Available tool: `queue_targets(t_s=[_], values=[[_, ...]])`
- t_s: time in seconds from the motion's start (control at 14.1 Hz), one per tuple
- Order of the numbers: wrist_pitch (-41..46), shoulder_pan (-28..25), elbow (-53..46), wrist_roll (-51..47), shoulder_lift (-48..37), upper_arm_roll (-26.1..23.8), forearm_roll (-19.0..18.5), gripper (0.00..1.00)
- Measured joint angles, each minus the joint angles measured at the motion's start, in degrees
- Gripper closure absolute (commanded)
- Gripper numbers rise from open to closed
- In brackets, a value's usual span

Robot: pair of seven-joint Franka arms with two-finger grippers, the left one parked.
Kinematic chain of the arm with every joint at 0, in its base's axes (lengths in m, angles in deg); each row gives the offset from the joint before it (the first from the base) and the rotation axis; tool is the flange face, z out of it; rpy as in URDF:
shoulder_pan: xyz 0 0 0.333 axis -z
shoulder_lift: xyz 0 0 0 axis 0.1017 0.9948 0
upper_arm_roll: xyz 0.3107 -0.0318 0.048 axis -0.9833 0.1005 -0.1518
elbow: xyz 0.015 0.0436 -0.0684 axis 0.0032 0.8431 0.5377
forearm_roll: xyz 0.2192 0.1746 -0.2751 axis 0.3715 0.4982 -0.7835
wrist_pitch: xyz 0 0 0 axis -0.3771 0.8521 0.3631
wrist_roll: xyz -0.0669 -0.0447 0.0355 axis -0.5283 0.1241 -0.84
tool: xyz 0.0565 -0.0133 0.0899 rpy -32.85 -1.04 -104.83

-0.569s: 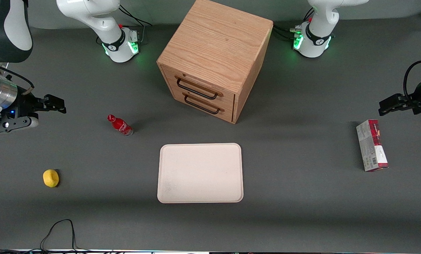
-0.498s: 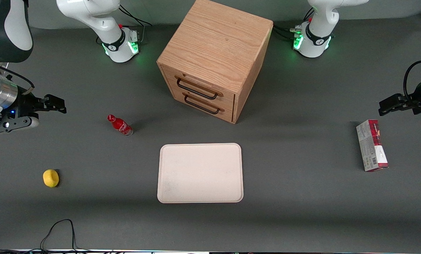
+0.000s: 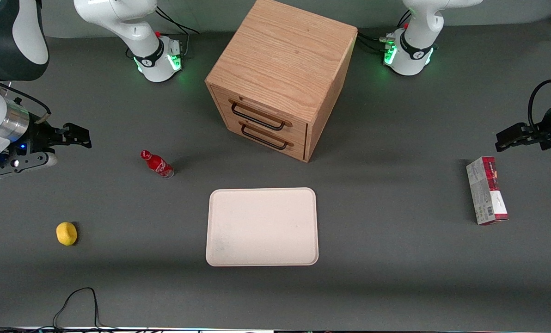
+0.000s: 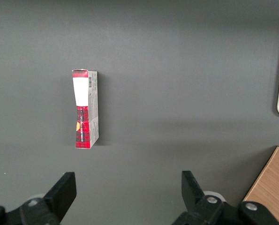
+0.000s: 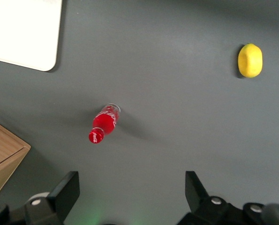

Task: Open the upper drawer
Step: 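Move the right gripper from rest toward the cabinet's drawer handles, then lower the right gripper to the upper drawer's black handle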

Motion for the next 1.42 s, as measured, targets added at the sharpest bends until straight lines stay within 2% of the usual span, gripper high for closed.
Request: queue_targets(t_s=[0.43,0.71,1.07,1.21,1.42], values=[[0.02,-5.26,-0.04,-0.05,0.18,-0.23,5.97,0.0],[0.04,-8.34,-2.03,-0.05,3.22,-0.29,10.39,0.0],[0.06,-13.25,-3.73,-0.05,7.59,-0.77,12.02,0.0],[0.05,-13.79,-4.52,-0.07,9.42,-0.86,15.8,0.0],[0.18,-14.68,-5.33,-0.06,11.05,-0.99,18.19,0.0]])
